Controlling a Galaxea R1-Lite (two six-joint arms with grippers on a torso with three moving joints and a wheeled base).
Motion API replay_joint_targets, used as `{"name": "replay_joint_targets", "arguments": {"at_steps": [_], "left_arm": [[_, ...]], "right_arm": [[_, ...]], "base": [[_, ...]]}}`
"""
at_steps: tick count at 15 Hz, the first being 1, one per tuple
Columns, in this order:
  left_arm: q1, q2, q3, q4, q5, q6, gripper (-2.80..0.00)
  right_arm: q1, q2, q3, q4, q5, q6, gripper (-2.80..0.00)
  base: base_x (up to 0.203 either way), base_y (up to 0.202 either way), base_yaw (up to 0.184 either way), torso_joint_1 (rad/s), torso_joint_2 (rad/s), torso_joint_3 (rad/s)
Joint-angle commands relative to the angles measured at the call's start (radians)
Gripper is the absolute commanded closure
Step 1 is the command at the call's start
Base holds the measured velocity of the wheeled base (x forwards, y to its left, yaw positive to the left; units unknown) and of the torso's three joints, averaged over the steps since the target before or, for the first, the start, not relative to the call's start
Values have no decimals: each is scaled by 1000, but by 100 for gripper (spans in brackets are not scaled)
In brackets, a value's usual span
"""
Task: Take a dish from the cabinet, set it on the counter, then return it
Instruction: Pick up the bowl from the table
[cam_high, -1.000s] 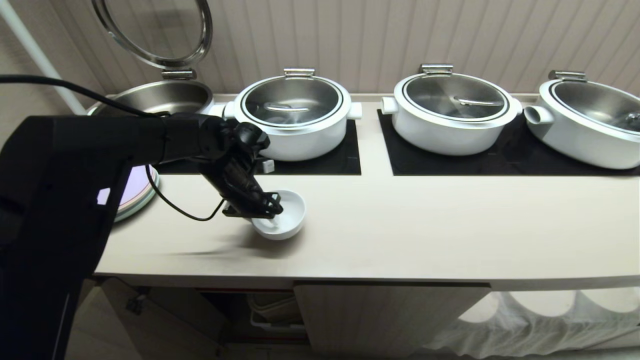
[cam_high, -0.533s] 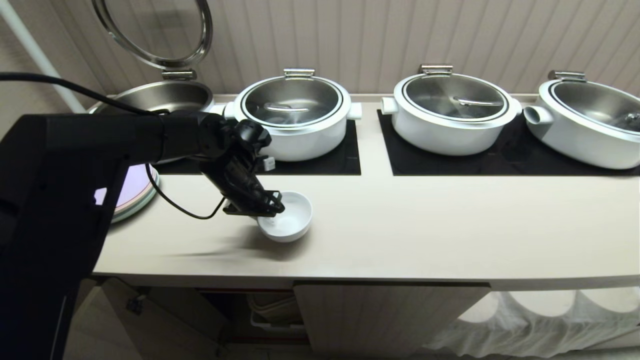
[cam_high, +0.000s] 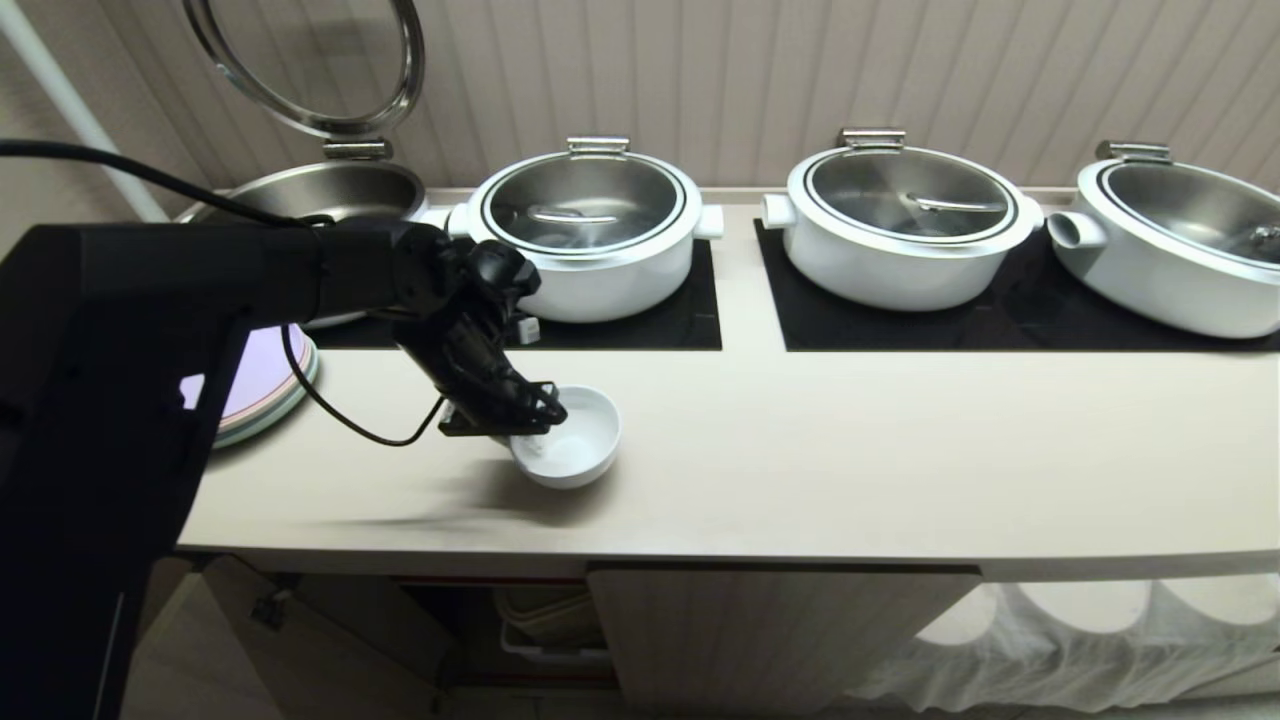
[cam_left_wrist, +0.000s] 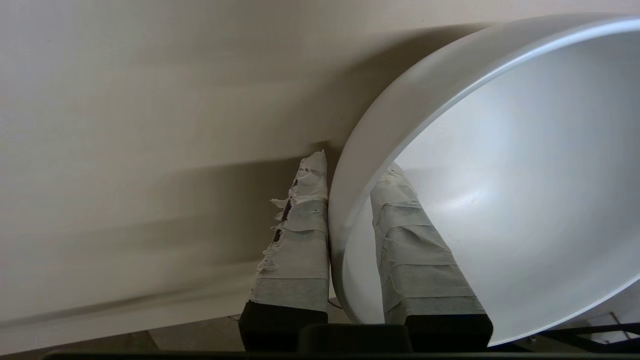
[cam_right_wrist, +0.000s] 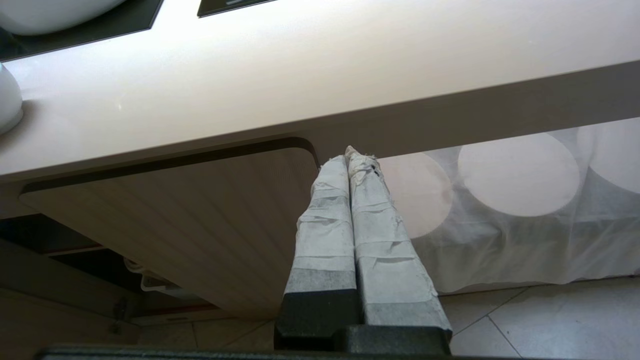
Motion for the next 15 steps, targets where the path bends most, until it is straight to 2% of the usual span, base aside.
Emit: {"name": "replay_joint_targets", "arguments": {"at_steps": [1,3,6,10,13,15], "left_arm": [[0,-19,0,2,-3,-45,0],[-8,-31,-1,13,-3,-74,0],[-14,-54,6,15,-5,-80,0],[-15,-74,16,15,-5,-173,0],[-14,-102,73,15,-6,-189,0],[-14,-117,98,13,-8,-226,0]], "right_arm": [[0,0,0,-1,1,1,0],[0,0,0,-1,0,1,0],[0,0,0,-1,0,1,0],[0,0,0,-1,0,1,0],[0,0,0,-1,0,1,0],[0,0,0,-1,0,1,0]], "base": [[0,0,0,0,0,0],[0,0,0,0,0,0],[0,0,0,0,0,0],[0,0,0,0,0,0],[0,0,0,0,0,0],[0,0,0,0,0,0]]}}
